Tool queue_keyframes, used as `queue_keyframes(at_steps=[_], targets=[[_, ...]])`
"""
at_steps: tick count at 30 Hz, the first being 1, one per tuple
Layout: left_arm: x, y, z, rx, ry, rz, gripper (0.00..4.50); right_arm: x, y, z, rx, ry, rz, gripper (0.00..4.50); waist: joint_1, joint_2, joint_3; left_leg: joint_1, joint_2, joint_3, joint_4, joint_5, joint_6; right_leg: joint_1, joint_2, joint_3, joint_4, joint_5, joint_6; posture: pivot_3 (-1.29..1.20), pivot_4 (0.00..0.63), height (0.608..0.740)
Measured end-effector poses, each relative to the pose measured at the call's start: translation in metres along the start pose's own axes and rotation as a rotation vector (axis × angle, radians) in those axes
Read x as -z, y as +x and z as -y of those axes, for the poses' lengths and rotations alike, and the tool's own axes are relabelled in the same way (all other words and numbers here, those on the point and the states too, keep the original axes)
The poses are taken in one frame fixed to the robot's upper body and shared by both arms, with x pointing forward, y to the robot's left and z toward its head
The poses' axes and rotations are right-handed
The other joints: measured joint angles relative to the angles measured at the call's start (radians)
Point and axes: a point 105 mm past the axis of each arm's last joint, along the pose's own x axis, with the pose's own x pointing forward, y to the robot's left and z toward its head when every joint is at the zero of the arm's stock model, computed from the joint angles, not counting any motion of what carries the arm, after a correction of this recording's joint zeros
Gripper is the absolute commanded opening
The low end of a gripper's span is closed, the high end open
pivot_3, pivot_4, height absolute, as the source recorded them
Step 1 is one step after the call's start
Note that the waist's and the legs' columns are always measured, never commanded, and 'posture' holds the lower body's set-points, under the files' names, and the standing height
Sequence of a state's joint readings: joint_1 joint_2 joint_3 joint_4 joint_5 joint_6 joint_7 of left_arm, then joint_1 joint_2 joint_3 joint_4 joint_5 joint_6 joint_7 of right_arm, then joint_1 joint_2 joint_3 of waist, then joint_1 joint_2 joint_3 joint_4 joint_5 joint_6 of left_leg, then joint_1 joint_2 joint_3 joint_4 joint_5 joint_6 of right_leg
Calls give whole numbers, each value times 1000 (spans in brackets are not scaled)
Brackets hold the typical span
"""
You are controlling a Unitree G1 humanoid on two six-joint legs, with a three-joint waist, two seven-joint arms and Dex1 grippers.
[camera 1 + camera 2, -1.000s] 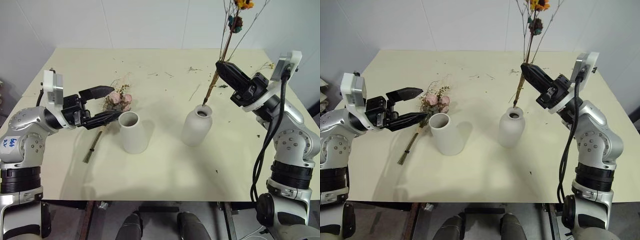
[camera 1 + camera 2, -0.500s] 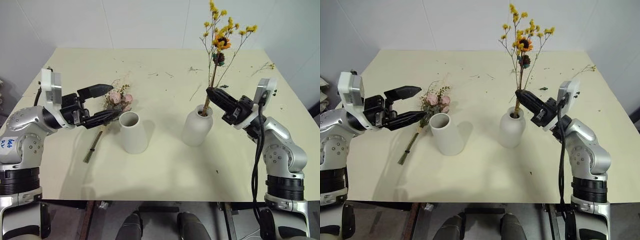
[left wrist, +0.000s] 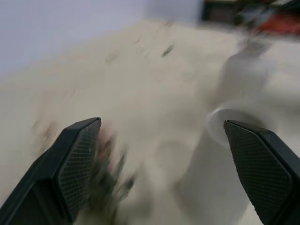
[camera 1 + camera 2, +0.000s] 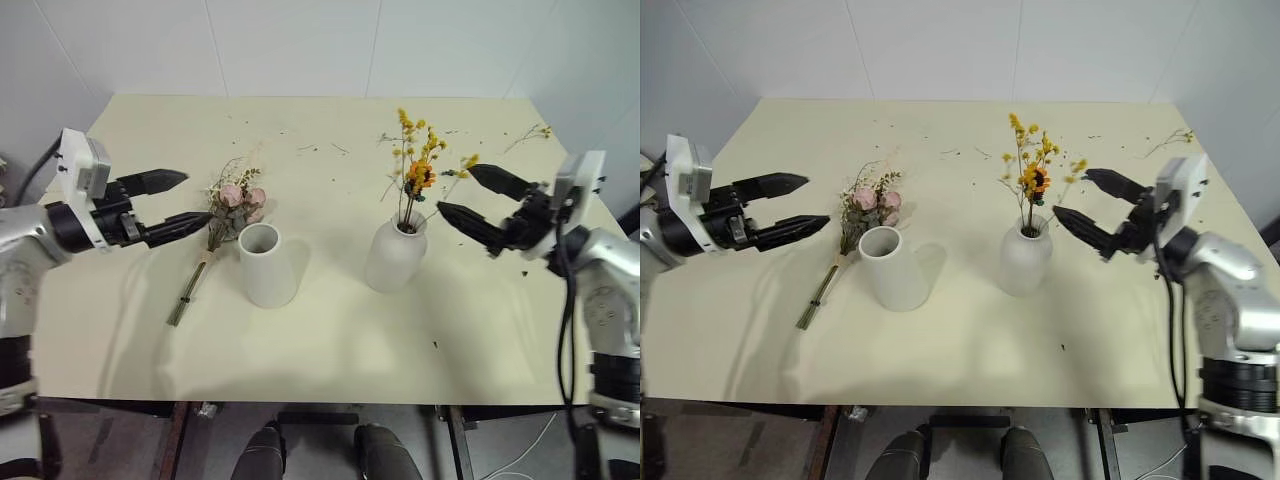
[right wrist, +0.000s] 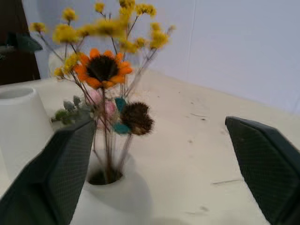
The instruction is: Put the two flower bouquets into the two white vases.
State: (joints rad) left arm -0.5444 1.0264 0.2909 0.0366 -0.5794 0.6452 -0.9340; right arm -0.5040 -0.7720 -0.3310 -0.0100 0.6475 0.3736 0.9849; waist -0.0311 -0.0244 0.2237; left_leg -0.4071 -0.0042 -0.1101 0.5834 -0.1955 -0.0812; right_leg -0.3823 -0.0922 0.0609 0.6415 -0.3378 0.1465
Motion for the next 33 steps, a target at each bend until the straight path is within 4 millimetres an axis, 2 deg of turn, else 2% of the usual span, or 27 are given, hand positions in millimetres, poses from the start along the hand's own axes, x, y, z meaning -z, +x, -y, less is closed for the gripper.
queue_keyframes(at_steps=[3, 7, 10, 18, 22, 25, 27, 33], targets=[[12, -5, -11, -87, -74, -116, 4500, -9, -12, 4, -27, -30, -46, 4469, 0, 0, 0, 1, 0, 0, -1, 0, 0, 0, 0, 0, 0, 0, -1, 0, 150, 740], [52, 5, -6, -121, -232, -339, 4500, -11, -30, -6, -177, -12, -195, 4469, 0, 0, 0, 0, 0, 0, -2, 0, 0, 0, 0, 0, -1, -1, 0, 0, 150, 740], [76, 9, -2, -150, -262, -480, 4500, -16, -33, -16, -252, -7, -227, 4469, -3, 0, 0, 0, 0, 0, -2, 0, 0, 0, 0, 0, -2, -1, 0, 0, 150, 740], [95, 39, 17, -83, -330, -543, 4500, -22, -24, -36, -362, -42, -174, 4469, 0, 0, 0, 0, 0, 0, -1, 0, 0, 0, 0, 0, -2, -1, 0, 0, 150, 740], [106, 41, 22, -62, -357, -582, 4500, -19, -20, -49, -401, -51, -149, 4469, 1, -1, 0, -2, 0, 0, -1, 0, 0, -1, 0, 0, -2, -1, 0, 0, 150, 740], [108, 38, 22, -55, -351, -604, 3897, -17, -17, -59, -414, -49, -126, 4500, 1, -1, 0, -1, 0, 0, -1, 0, 0, -1, 0, 0, -2, -1, 0, 0, 150, 740], [111, 32, 19, -66, -358, -624, 3249, -16, -16, -67, -435, -39, -117, 4500, 0, -1, 0, -1, 0, 0, -1, 0, 0, -1, 0, 0, -2, -1, 0, 0, 150, 740], [116, 27, 13, -87, -383, -636, 1320, -24, -12, -74, -450, -5, -45, 4500, 2, -1, 0, -1, 0, 0, 1, 0, 0, 0, 0, 0, 0, -1, 0, 0, 150, 740]])
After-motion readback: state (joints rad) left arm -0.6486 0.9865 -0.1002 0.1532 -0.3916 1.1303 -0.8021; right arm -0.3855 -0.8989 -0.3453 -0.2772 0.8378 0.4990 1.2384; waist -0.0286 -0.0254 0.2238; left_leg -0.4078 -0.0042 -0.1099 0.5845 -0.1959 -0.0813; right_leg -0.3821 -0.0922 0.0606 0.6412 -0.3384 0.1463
